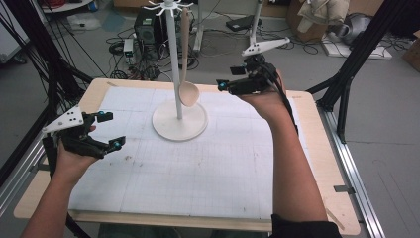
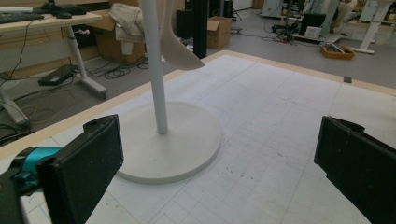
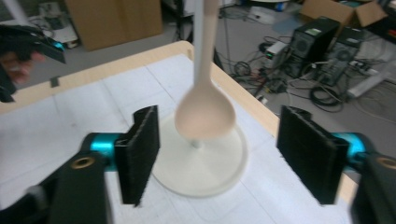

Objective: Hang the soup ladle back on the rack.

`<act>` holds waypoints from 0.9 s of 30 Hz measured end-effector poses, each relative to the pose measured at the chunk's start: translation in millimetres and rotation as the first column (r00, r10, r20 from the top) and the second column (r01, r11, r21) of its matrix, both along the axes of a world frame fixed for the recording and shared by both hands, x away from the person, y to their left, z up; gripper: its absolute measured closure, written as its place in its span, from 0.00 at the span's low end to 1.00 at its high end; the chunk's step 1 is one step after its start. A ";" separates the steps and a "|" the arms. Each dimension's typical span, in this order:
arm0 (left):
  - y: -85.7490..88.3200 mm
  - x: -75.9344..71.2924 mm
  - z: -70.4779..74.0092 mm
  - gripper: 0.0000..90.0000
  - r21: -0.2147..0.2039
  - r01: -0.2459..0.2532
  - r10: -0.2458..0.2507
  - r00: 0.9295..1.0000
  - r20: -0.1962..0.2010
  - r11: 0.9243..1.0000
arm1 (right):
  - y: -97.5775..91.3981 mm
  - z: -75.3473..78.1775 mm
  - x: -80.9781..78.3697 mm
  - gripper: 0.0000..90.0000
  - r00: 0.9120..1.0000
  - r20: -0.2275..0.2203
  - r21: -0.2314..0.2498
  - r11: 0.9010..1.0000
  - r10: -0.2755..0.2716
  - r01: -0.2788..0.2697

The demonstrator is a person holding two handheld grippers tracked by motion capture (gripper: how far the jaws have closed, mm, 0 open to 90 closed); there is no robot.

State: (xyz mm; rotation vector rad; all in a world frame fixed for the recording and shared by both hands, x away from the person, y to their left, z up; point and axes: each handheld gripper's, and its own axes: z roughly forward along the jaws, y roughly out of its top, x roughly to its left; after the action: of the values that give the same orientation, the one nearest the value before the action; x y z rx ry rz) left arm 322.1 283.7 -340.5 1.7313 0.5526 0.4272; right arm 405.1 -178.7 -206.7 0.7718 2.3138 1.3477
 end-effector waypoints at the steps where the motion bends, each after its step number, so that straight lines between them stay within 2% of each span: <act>1: -0.7 -0.2 -0.2 0.02 0.003 0.000 0.000 1.000 -0.002 1.000 | -3.7 -3.4 -2.6 0.31 1.000 -0.005 0.002 1.000 -0.008 0.008; 5: -3.7 -1.3 -2.0 0.02 0.008 0.008 -0.008 1.000 -0.006 1.000 | -18.6 -16.1 -14.0 0.24 0.999 -0.012 0.017 0.999 -0.040 0.041; 7: -3.9 -1.6 -2.6 0.02 0.008 0.010 -0.010 1.000 -0.009 1.000 | -22.2 -19.1 -17.3 0.24 0.999 -0.010 0.020 0.999 -0.050 0.050; 10: -5.3 -2.2 -5.6 0.02 0.004 0.014 -0.014 1.000 -0.014 1.000 | -34.5 -31.8 -28.3 0.22 0.997 -0.015 0.024 0.997 -0.070 0.071; 16: -4.4 -3.5 -9.4 0.02 -0.002 0.015 -0.015 1.000 -0.027 1.000 | -49.8 -52.8 -45.1 0.16 0.995 -0.020 0.061 0.993 -0.098 0.099; 21: -3.9 -5.6 -11.7 0.02 -0.011 0.018 -0.018 0.999 -0.033 1.000 | -57.7 -67.7 -54.2 0.13 0.994 -0.028 0.066 0.992 -0.108 0.110; 27: -4.3 -6.5 -14.4 0.02 -0.011 0.020 -0.021 0.999 -0.040 1.000 | -62.0 -79.7 -63.8 0.11 0.993 -0.012 0.076 0.990 -0.121 0.122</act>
State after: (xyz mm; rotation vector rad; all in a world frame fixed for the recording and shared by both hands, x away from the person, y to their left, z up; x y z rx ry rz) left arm 315.6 279.4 -355.0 1.7371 0.5643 0.3749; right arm 341.3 -240.7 -286.3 0.9266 2.1926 1.3886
